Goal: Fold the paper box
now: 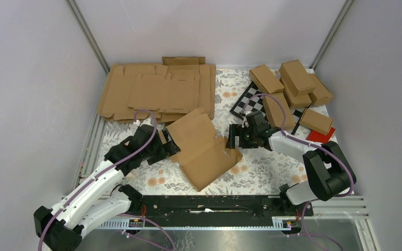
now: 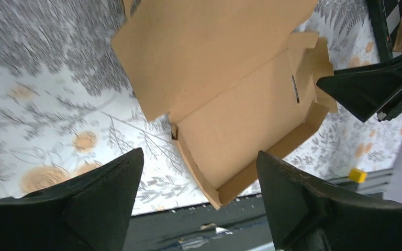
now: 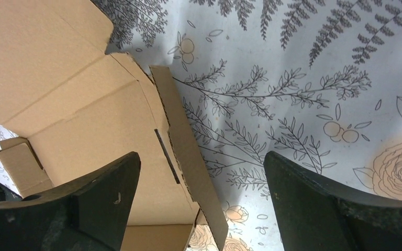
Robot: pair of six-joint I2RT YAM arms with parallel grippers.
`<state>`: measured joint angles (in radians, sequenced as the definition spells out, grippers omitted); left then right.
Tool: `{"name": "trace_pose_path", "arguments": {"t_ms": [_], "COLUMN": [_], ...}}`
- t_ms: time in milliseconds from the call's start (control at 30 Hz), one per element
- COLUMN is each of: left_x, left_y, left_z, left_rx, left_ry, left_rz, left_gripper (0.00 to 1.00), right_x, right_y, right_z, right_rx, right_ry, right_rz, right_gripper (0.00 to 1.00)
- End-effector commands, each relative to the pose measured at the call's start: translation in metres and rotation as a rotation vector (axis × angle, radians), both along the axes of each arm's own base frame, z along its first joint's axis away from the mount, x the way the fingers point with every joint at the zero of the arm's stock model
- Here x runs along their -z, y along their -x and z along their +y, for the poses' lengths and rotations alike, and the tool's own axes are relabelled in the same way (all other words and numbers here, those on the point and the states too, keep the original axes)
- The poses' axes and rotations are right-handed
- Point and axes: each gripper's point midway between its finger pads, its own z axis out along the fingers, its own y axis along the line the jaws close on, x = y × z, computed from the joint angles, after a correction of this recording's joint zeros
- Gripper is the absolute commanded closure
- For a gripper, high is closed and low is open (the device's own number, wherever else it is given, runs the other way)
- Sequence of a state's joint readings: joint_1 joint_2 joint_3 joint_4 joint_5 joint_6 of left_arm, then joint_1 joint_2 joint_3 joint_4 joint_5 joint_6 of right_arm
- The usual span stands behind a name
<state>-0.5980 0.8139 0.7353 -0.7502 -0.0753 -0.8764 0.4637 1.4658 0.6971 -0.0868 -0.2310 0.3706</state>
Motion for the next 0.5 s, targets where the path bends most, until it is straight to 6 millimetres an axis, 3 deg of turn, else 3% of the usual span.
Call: {"name": "trace_pose_path", "arguments": {"t_ms": [0, 167, 467], "left_x": [-0.001, 0.019, 0.067], "left_y": [0.014, 0.034, 0.062], "left_z": [-0.028, -0.033, -0.059], "left_rx": [-0.064, -0.113, -0.041], "left_ry": [0.213, 0.234, 0.199], "left_rz": [0.112, 0.165, 0.275], "left_gripper": [0.15, 0.14, 0.19], "right_x": [-0.009, -0.007, -0.007], "right_y": [-0.009, -0.008, -0.004], "right_z": [0.008, 0.009, 0.010], "right_rx": [-0.015, -0.024, -0.040], "right_ry": [-0.045, -0.043, -0.051], "right_rz": [-0.047, -0.043, -0.040], "right_gripper": [0.05, 0.05, 0.05]}}
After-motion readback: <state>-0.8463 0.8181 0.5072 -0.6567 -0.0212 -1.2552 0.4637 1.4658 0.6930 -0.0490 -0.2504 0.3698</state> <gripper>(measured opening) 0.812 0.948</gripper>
